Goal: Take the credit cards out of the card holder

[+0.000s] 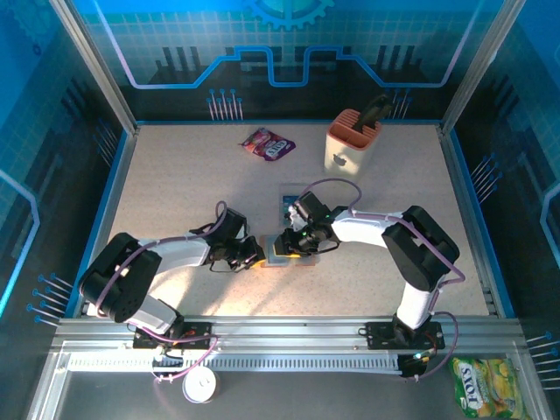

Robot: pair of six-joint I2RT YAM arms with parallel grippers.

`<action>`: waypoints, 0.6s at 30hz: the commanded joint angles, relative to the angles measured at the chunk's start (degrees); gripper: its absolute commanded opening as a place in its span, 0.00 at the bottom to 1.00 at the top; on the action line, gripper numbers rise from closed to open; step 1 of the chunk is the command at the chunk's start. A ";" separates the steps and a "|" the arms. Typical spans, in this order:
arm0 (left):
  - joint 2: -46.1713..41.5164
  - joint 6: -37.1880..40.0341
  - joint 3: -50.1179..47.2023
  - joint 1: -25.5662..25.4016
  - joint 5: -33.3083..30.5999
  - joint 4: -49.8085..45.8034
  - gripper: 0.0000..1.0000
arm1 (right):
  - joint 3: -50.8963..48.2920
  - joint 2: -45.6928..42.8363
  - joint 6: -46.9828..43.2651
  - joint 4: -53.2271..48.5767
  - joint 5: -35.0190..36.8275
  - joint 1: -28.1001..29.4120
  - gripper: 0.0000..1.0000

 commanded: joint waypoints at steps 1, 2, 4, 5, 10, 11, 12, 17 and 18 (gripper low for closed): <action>-1.25 -0.71 -1.00 -0.31 0.07 -2.39 0.12 | -0.54 -2.06 -1.29 -2.65 1.31 -0.38 0.43; -1.31 -0.65 -1.02 -0.31 0.03 -2.36 0.12 | -0.79 -2.39 -1.26 -2.52 1.31 -0.46 0.43; -1.41 -0.63 -1.02 -0.36 -0.01 -2.47 0.12 | -1.18 -2.72 -1.32 -2.48 1.31 -0.63 0.43; -1.38 -0.71 -0.97 -0.37 0.03 -2.41 0.12 | -1.38 -2.81 -1.30 -2.26 1.24 -0.65 0.43; -1.39 -2.20 -0.56 -0.33 0.78 -0.49 0.12 | -1.33 -1.55 -1.13 -1.50 0.08 -0.78 0.43; -1.37 -2.14 -0.25 -0.38 0.80 -0.62 0.13 | -1.32 -1.68 -1.07 -1.51 0.16 -0.74 0.43; -1.20 -2.00 0.15 -0.35 0.86 -0.96 0.13 | -1.41 -2.01 -0.91 -1.58 0.32 -0.74 0.42; -0.78 -0.59 1.19 -0.44 -0.24 -3.80 0.13 | -1.05 -3.83 -0.56 -0.09 0.03 -0.72 0.40; -0.72 -0.41 1.27 -0.43 -0.36 -4.10 0.13 | -0.69 -3.54 -0.36 0.35 -0.70 -0.77 0.40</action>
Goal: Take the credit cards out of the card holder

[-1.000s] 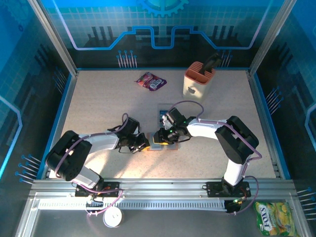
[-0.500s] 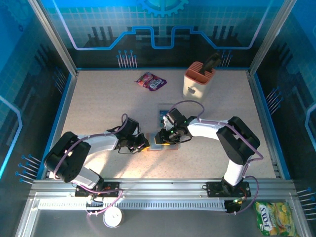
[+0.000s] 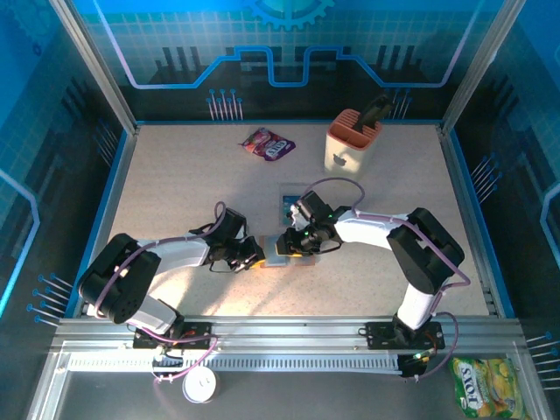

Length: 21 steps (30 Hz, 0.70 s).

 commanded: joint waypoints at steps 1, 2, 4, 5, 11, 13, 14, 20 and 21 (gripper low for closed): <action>-0.27 0.90 1.19 -0.40 -0.26 -3.59 0.13 | 0.32 -1.28 0.26 1.56 -1.76 -0.37 0.39; -0.09 0.91 1.17 -0.45 -0.11 -3.53 0.13 | 0.45 -0.88 0.85 2.74 -2.72 -0.36 0.39; 0.03 0.86 1.09 -0.44 0.08 -3.52 0.13 | 0.34 -0.05 1.98 5.14 -4.33 -0.26 0.38; -0.04 0.89 0.93 -0.41 -0.01 -3.48 0.13 | 0.56 0.41 2.35 5.92 -4.87 -0.32 0.38; -1.05 0.99 0.38 -0.47 -0.27 -3.56 0.13 | 1.67 2.53 2.29 5.30 -4.15 -0.28 0.38; -0.93 0.99 0.23 -0.48 -0.22 -3.49 0.13 | 2.04 3.19 1.79 4.12 -3.45 -0.35 0.38; -0.83 0.92 0.21 -0.48 -0.14 -3.37 0.13 | 2.24 3.48 1.43 3.42 -3.26 -0.42 0.38; -0.40 1.01 0.21 -0.47 0.07 -2.97 0.13 | 2.38 3.46 -0.26 -0.30 -0.37 -0.72 0.38; -0.26 1.01 0.25 -0.47 0.01 -2.97 0.13 | 2.50 3.46 -0.55 -0.82 -0.05 -0.74 0.38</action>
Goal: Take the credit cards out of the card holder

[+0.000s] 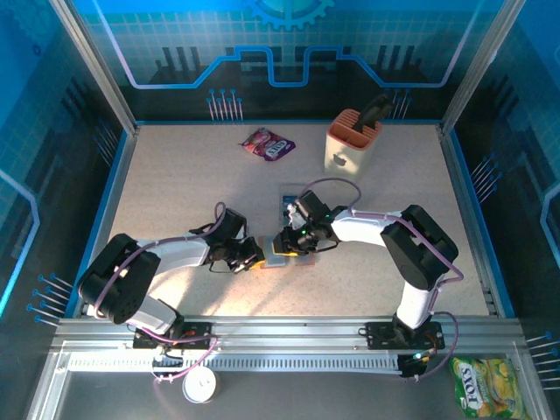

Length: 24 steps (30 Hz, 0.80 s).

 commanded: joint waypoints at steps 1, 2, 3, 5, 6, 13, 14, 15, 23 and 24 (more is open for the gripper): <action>-0.02 0.85 0.03 -0.38 0.15 -1.88 0.13 | 1.61 0.58 -1.78 -3.94 2.00 -0.77 0.38; 0.07 0.91 0.08 -0.33 0.25 -1.88 0.13 | 1.64 0.52 -1.99 -4.38 2.34 -0.85 0.38; 0.32 0.99 0.18 -0.41 0.31 -1.86 0.13 | 1.62 0.42 -2.20 -4.70 2.57 -0.94 0.38; 0.63 1.20 0.42 -0.33 0.43 -1.89 0.13 | 1.81 0.27 -2.90 -5.83 3.29 -1.02 0.38; 0.67 1.22 0.47 -0.39 0.51 -1.88 0.13 | 1.79 0.16 -3.14 -6.26 3.60 -1.04 0.38; 0.69 1.87 0.74 -0.25 0.34 -2.53 0.13 | 0.51 -0.59 -3.63 -6.61 3.68 -1.51 0.38; 0.76 1.90 0.74 -0.30 0.33 -2.59 0.13 | 0.42 -0.59 -3.63 -6.51 3.48 -1.60 0.38; 0.61 1.93 0.74 -0.30 0.25 -2.60 0.13 | 0.41 -0.56 -3.63 -6.42 3.22 -1.64 0.38; -2.92 1.99 2.60 -0.25 -0.94 -5.25 0.15 | 0.85 0.05 -3.60 -6.06 1.93 -1.83 0.38; -3.38 2.05 2.98 -0.29 -1.14 -5.61 0.16 | 0.86 0.02 -3.63 -6.07 1.93 -1.82 0.38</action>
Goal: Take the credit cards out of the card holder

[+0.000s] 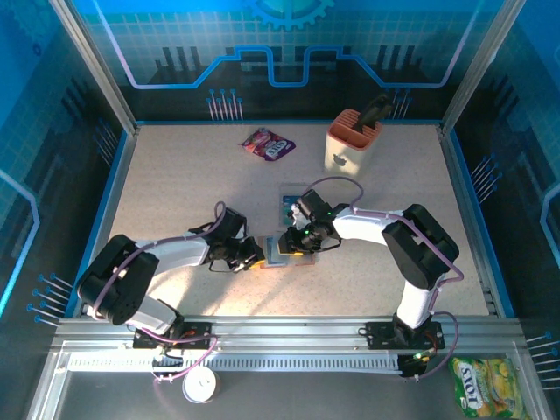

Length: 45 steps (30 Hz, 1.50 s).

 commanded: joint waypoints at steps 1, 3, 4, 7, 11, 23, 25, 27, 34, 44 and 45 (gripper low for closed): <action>-2.85 1.20 2.52 -0.30 -1.04 -3.62 0.17 | 0.17 -0.02 -0.79 -1.67 -0.64 -0.70 0.38; -3.38 1.17 3.31 -0.29 -1.05 -4.07 0.18 | 0.17 0.13 -0.87 -1.76 -0.74 -0.63 0.39; -3.49 1.12 3.83 -0.29 -1.06 -4.14 0.19 | 0.15 0.14 -0.88 -1.84 -0.87 -0.62 0.38; -3.19 0.72 4.97 -0.26 -0.53 -3.46 0.20 | 0.12 0.04 -0.97 -2.01 -0.95 -0.67 0.38; -1.08 0.47 6.91 -0.29 0.99 -1.89 0.23 | 0.22 -0.12 -0.97 -2.29 -0.99 -0.63 0.38; 5.88 0.62 10.29 -0.29 3.86 1.54 0.25 | -0.45 -0.86 -0.62 -2.53 -1.34 -0.71 0.38; 6.58 0.52 10.30 -0.24 3.76 2.28 0.25 | -0.93 -1.05 -0.31 -1.97 -1.49 -0.71 0.38; 7.43 0.27 10.47 -0.27 4.40 3.13 0.24 | -1.26 -1.02 -0.13 -1.67 -1.52 -0.71 0.38; 8.97 -1.29 9.25 -0.32 5.57 6.80 0.21 | -1.35 -2.14 -0.35 -2.02 -1.16 -0.94 0.38; 8.61 -2.21 7.62 -0.60 4.91 8.91 0.23 | -1.26 -3.08 -0.83 -1.71 -0.99 -1.49 0.38; 8.00 -2.14 7.47 -0.65 4.27 8.39 0.23 | -1.38 -2.90 -0.96 -1.84 -0.91 -1.62 0.38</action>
